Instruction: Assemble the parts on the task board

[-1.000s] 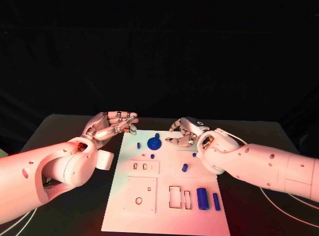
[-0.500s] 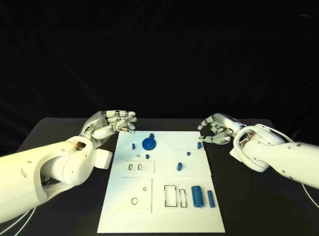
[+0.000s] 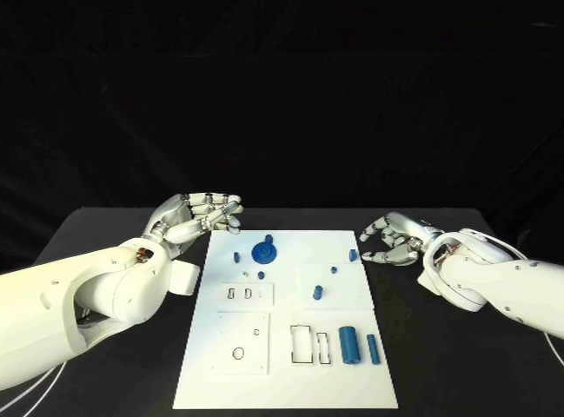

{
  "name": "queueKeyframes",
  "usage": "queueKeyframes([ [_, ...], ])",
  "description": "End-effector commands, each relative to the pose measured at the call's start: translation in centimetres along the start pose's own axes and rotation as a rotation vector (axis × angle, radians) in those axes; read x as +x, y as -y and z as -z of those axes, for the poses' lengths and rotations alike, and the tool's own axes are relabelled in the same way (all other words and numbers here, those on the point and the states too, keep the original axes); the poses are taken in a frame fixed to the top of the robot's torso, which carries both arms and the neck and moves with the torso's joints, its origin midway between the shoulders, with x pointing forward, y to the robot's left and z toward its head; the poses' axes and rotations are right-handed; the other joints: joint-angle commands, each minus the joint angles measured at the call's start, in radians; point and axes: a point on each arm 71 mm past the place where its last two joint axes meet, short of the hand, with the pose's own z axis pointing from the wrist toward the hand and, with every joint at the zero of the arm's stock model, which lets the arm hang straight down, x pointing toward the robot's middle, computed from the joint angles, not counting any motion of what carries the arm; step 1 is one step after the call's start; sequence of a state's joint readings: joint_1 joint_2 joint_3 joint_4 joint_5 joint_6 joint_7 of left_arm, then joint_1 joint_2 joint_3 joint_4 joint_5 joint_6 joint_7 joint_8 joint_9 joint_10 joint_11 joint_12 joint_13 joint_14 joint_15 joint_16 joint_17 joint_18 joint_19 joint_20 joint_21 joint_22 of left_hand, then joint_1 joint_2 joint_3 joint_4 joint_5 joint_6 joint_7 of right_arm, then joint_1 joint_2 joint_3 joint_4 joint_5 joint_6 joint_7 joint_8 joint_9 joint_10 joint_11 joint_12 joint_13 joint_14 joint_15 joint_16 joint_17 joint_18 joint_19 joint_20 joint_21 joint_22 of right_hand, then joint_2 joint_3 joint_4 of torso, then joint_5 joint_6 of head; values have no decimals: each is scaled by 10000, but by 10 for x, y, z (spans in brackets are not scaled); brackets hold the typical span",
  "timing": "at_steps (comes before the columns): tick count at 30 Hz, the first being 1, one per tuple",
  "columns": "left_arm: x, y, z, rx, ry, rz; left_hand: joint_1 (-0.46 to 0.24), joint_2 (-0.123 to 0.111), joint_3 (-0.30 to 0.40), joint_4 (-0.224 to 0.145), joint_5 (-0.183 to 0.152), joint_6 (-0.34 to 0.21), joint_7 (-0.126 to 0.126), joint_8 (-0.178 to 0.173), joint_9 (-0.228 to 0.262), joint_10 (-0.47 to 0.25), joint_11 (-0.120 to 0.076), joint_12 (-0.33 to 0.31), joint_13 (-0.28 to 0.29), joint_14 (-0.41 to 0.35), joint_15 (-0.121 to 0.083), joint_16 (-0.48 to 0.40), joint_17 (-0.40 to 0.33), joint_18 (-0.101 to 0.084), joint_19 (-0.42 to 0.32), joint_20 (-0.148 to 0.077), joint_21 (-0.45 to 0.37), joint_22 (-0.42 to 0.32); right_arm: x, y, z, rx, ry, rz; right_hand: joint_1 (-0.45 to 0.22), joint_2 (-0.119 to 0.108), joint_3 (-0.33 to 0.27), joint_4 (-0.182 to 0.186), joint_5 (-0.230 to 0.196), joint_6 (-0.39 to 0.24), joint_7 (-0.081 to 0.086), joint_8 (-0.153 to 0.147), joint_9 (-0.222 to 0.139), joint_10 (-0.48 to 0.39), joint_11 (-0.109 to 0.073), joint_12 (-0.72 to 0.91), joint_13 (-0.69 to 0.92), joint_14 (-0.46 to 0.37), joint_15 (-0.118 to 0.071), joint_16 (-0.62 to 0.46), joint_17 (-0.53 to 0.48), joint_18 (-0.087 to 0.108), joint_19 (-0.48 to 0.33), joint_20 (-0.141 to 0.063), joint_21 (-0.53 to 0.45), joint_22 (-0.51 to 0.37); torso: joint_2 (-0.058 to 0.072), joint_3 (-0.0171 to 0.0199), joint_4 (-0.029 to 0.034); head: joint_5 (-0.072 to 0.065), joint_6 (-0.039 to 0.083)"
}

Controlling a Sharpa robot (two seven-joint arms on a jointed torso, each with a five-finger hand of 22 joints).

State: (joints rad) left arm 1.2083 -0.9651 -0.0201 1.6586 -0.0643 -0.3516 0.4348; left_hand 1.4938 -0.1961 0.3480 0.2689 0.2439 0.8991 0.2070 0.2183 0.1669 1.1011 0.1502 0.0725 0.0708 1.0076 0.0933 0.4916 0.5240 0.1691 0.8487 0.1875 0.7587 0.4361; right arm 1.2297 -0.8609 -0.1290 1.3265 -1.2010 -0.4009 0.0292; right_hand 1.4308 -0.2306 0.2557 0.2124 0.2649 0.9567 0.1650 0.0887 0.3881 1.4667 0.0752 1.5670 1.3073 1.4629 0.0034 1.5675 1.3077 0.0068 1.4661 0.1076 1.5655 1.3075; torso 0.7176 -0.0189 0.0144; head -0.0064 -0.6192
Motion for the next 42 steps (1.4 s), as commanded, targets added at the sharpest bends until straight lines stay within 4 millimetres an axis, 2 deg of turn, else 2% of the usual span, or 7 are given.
queueKeyframes([
  [1,3,1,-1,81,-209,107,90,-12,50,4,-27,15,24,-31,-15,18,9,-58,-13,-51,-8,62,12,105,-50,16,52,9,5,-1,-2,-213,-161,20,101,-8,-1,-63,-44,-87,9,-35,-9,1041,77,38,2635,1079,33,33,2631,-68,1047,37,53,2633,24,4,25,12,-20],
  [3,2,1,-1,78,-206,105,90,-12,50,4,-27,15,24,-31,-15,18,9,-58,-13,-51,-8,62,12,105,-50,16,52,9,8,-1,-3,-177,-154,24,121,27,31,-56,-23,-66,10,-26,-10,1041,80,38,2635,1079,42,33,2631,-68,1047,44,53,2633,34,21,33,19,-23],
  [6,2,1,0,73,-198,98,90,-12,50,4,-27,15,24,-31,-15,18,9,-58,-13,-51,-8,62,12,105,-50,16,52,9,12,-1,-6,-97,-152,30,121,34,37,-52,-15,-56,9,-22,-9,1041,80,38,2635,1079,44,33,2631,-68,1047,46,53,2633,25,9,17,91,-56],
  [12,2,1,0,66,-190,89,90,-12,50,4,-27,15,24,-31,-15,18,9,-58,-13,-51,-8,62,12,105,-50,16,52,9,19,0,-9,0,-225,95,158,67,96,-51,44,-34,9,-16,-14,1041,80,38,2635,1079,49,33,2631,-68,1047,54,53,2633,17,12,15,92,-132],
  [23,2,1,0,50,-195,85,98,-29,72,-10,-33,20,22,-30,-15,23,7,-54,-13,-45,-10,71,15,107,-74,17,91,36,27,-1,-13,108,-243,188,207,125,185,-57,48,-15,14,-13,-22,1041,81,38,2635,1079,53,33,2631,-68,1047,60,53,2633,7,12,15,71,-163],
  [33,2,1,0,28,-228,77,98,-29,72,-10,-33,20,22,-30,-15,23,7,-54,-13,-45,-10,71,15,107,-74,17,91,36,31,-6,-17,16,-363,173,209,243,390,-25,12,142,2,46,-24,1041,82,38,2635,1079,25,33,2631,-68,1047,50,53,2633,-2,11,3,97,-80],
  [42,1,0,0,8,-207,64,98,-29,72,-10,-33,20,22,-30,-15,23,7,-54,-13,-45,-10,71,15,107,-74,17,91,36,31,-5,-18,56,-371,201,308,415,1059,-187,-198,778,-260,360,32,1041,-141,38,2635,1079,-212,33,2631,-68,1047,-150,53,2633,-6,12,-3,118,-133],
])
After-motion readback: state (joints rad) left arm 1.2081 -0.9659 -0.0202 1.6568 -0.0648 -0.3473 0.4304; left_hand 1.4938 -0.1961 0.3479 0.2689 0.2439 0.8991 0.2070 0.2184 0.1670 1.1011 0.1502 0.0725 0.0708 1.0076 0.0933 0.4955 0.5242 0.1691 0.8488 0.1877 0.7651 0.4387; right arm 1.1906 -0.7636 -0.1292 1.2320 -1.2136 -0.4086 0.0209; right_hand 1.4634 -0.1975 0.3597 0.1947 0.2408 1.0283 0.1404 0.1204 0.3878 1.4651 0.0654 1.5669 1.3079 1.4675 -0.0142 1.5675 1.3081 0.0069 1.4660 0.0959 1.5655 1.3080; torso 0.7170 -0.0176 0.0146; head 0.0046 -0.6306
